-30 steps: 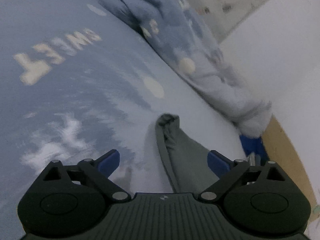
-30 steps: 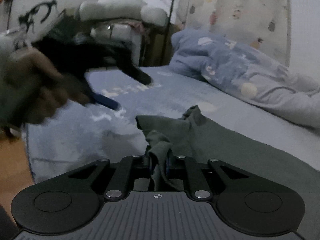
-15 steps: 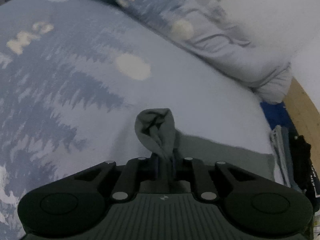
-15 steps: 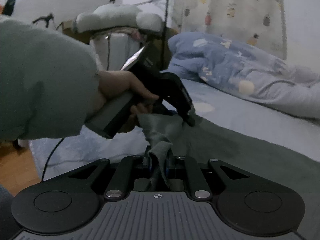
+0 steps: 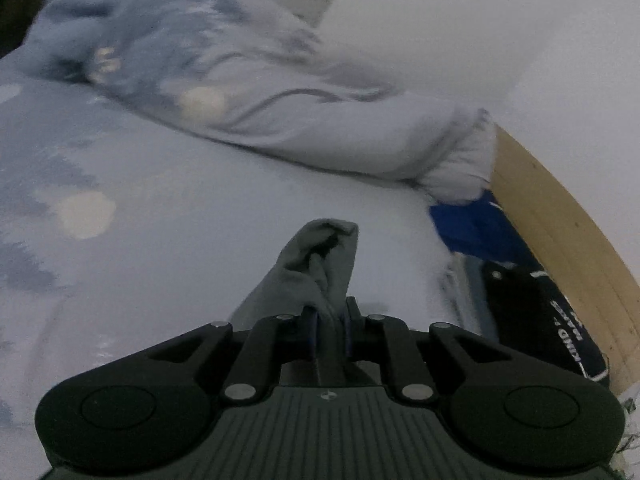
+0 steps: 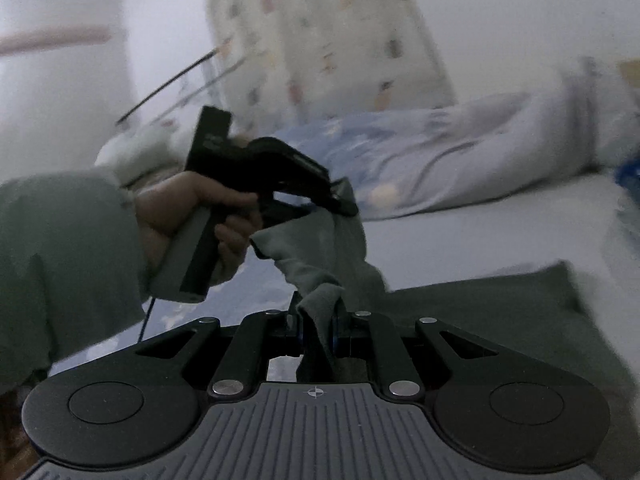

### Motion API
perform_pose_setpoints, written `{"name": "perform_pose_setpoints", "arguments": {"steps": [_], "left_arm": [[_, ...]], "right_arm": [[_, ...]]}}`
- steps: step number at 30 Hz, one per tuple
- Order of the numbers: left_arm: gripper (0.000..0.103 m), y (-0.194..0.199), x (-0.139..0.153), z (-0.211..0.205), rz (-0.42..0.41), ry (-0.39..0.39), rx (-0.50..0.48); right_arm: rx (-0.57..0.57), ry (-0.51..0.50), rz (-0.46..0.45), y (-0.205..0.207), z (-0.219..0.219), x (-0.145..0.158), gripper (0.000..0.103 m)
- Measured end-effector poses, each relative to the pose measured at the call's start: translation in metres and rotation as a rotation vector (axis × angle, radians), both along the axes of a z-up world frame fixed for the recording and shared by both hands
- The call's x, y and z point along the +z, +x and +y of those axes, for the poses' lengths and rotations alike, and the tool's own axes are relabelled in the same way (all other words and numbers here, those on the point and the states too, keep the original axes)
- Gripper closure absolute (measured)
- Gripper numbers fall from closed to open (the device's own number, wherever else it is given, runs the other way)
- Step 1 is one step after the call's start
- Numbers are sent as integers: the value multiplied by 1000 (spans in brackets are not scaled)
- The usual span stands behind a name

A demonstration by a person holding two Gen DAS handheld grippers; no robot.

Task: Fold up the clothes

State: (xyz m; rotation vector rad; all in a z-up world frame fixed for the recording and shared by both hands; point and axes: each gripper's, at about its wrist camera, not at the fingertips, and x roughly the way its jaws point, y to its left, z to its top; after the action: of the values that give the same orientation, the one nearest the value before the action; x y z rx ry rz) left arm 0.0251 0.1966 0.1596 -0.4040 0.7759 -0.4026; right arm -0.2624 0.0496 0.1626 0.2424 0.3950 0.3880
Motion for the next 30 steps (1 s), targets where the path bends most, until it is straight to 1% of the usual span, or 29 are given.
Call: {"name": "perform_pose_setpoints", "arguments": {"steps": [3, 4, 7, 10, 13, 14, 16, 18, 19, 20, 22, 23, 24, 25, 27, 30], "left_arm": [[88, 11, 2, -52, 8, 40, -24], [88, 15, -1, -68, 16, 50, -31], [88, 27, -13, -115, 43, 75, -62], [88, 39, -36, -165, 76, 119, -106], [88, 47, -63, -207, 123, 193, -137], [88, 50, -76, -220, 143, 223, -145], [88, 53, -96, -237, 169, 287, -151], [86, 54, -114, -247, 175, 343, -144], [84, 54, -117, -249, 176, 346, -137], [78, 54, -119, -249, 169, 338, -134], [58, 54, -117, -250, 146, 320, -147], [52, 53, -115, -250, 144, 296, -154], [40, 52, -112, -247, 134, 277, -159], [32, 52, -108, -245, 124, 258, -163], [30, 49, -98, -237, 86, 227, -159], [15, 42, -79, -207, 29, 179, -113]], "right_arm": [[-88, 36, 9, -15, -43, 4, 93], [-118, 45, 12, -20, -57, 4, 95], [-199, 68, 30, -29, -96, -1, 95], [-270, 82, 66, -34, -131, -14, 96], [-353, 138, 160, -33, -164, -38, 96], [-374, 149, 192, -32, -171, -47, 96], [-410, 172, 266, -28, -183, -66, 96], [-439, 191, 339, -23, -194, -85, 97], [-453, 188, 369, -20, -197, -93, 97], [-462, 176, 392, -17, -199, -100, 97], [-481, 156, 424, -14, -203, -109, 96], [-490, 150, 429, -14, -205, -111, 95], [-508, 136, 425, -13, -208, -111, 93], [-533, 116, 415, -13, -210, -110, 92], [-584, 78, 394, -13, -215, -109, 91], [-626, 55, 362, -12, -226, -108, 88]]}}
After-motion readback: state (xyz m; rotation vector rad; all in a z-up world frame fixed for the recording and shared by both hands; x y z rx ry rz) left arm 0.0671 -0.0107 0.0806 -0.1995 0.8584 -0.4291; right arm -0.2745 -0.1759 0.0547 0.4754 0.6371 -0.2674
